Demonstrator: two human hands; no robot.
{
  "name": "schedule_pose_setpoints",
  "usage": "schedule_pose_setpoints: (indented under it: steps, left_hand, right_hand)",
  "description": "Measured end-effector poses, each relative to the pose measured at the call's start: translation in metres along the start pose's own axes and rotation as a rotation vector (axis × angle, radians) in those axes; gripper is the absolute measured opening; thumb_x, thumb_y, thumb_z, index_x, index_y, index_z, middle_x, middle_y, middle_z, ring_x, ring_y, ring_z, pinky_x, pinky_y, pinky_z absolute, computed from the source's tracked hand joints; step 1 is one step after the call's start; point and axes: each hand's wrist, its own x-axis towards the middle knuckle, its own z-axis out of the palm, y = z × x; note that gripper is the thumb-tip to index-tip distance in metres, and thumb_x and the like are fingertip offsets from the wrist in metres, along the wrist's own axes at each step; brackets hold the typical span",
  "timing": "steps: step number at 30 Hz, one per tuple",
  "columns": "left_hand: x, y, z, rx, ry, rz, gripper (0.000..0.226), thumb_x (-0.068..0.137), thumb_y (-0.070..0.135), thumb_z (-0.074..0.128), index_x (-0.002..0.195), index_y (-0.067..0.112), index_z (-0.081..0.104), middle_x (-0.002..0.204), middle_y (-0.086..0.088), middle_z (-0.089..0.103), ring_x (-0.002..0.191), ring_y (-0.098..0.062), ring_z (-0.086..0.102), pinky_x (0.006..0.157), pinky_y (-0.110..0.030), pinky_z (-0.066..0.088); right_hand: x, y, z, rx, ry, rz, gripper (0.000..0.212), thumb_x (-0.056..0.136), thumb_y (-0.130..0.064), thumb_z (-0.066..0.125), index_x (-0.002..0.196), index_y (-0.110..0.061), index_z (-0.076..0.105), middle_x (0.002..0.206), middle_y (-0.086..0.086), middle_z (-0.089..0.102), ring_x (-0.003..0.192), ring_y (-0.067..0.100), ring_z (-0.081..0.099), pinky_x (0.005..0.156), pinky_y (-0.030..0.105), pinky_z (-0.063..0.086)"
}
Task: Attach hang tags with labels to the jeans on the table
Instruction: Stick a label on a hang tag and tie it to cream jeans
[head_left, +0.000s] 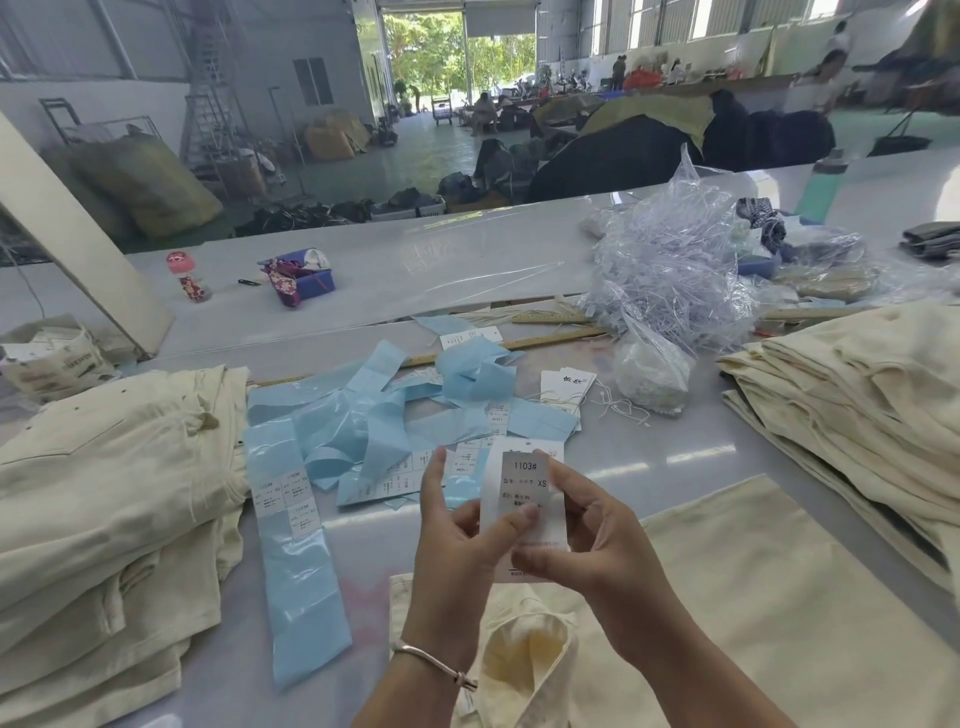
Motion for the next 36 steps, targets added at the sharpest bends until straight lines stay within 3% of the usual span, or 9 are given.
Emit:
schedule_pose_setpoints:
  steps: [5,9,13,17,24,28,30,33,36]
  left_hand:
    - [-0.002,0.008,-0.004,0.040,-0.046,0.009,0.102,0.061,0.009,0.085,0.144,0.032,0.030,0.095,-0.012,0.075,0.091,-0.028,0.072,0.075,-0.037,0.058]
    - [-0.005,0.008,-0.001,0.063,-0.065,0.032,0.089,0.065,0.013,0.078,0.140,0.033,0.034,0.094,-0.013,0.075,0.090,-0.023,0.072,0.071,-0.025,0.057]
    - [-0.007,0.002,-0.001,0.040,-0.122,0.049,0.082,0.061,0.007,0.078,0.133,0.028,0.046,0.091,-0.027,0.070,0.084,-0.026,0.068,0.071,-0.027,0.056]
    - [-0.004,-0.003,-0.005,0.051,-0.185,0.026,0.070,0.062,0.004,0.078,0.125,0.018,0.052,0.083,-0.020,0.072,0.079,-0.023,0.069,0.066,-0.025,0.055]
    - [0.004,-0.013,-0.012,0.076,-0.258,-0.065,0.037,0.066,0.004,0.077,0.101,-0.006,0.068,0.101,-0.026,0.071,0.091,-0.030,0.069,0.077,-0.034,0.057]
    - [0.008,-0.015,-0.015,0.116,-0.270,-0.073,0.028,0.069,0.006,0.082,0.094,-0.004,0.074,0.100,-0.025,0.072,0.091,-0.030,0.070,0.079,-0.036,0.057]
    - [0.010,-0.014,-0.014,0.143,-0.255,-0.080,0.031,0.069,0.015,0.079,0.093,-0.003,0.075,0.098,-0.022,0.073,0.087,-0.027,0.070,0.074,-0.031,0.057]
    - [0.016,-0.015,-0.010,0.160,-0.228,-0.088,0.031,0.067,0.020,0.086,0.092,0.003,0.076,0.094,-0.020,0.074,0.084,-0.025,0.070,0.070,-0.028,0.055]
    - [0.022,-0.016,-0.004,0.068,-0.231,-0.116,0.028,0.065,0.015,0.082,0.091,0.005,0.076,0.093,-0.021,0.073,0.081,-0.028,0.069,0.071,-0.033,0.056]
  right_hand:
    - [0.000,-0.004,-0.002,0.092,-0.018,-0.017,0.068,0.065,0.001,0.079,0.127,-0.017,0.060,0.115,0.017,0.068,0.108,0.032,0.065,0.081,0.034,0.055]
    - [0.003,-0.009,-0.002,0.165,0.053,0.005,0.048,0.068,-0.006,0.078,0.115,-0.011,0.069,0.108,0.022,0.070,0.098,0.032,0.067,0.080,0.033,0.055]
    - [0.007,-0.010,-0.001,0.241,0.271,0.117,0.036,0.060,-0.007,0.077,0.096,-0.004,0.075,0.093,0.021,0.073,0.080,0.029,0.069,0.063,0.031,0.056]
    - [0.011,-0.013,-0.003,0.204,0.491,0.085,0.032,0.060,-0.007,0.078,0.091,-0.007,0.072,0.080,0.013,0.074,0.071,0.021,0.068,0.059,0.030,0.055]
    - [0.017,-0.008,0.004,0.183,0.567,0.055,0.010,0.079,-0.002,0.072,0.086,-0.008,0.072,0.069,0.012,0.071,0.056,0.018,0.066,0.048,0.028,0.053]
    - [0.020,-0.005,0.005,0.091,0.614,-0.011,0.008,0.081,-0.004,0.073,0.078,-0.012,0.072,0.065,0.012,0.070,0.056,0.020,0.065,0.051,0.033,0.056]
    - [0.021,-0.003,0.002,-0.100,0.622,-0.083,0.011,0.084,-0.008,0.072,0.077,-0.017,0.071,0.065,0.009,0.071,0.059,0.022,0.066,0.055,0.037,0.056]
    - [0.022,0.001,0.002,-0.443,0.506,-0.177,0.013,0.089,-0.013,0.067,0.080,-0.022,0.068,0.068,-0.001,0.072,0.060,0.016,0.068,0.054,0.032,0.054]
    - [0.023,0.005,0.004,-0.502,0.434,-0.185,0.013,0.092,-0.014,0.063,0.083,-0.023,0.066,0.069,-0.003,0.071,0.061,0.017,0.068,0.055,0.032,0.054]
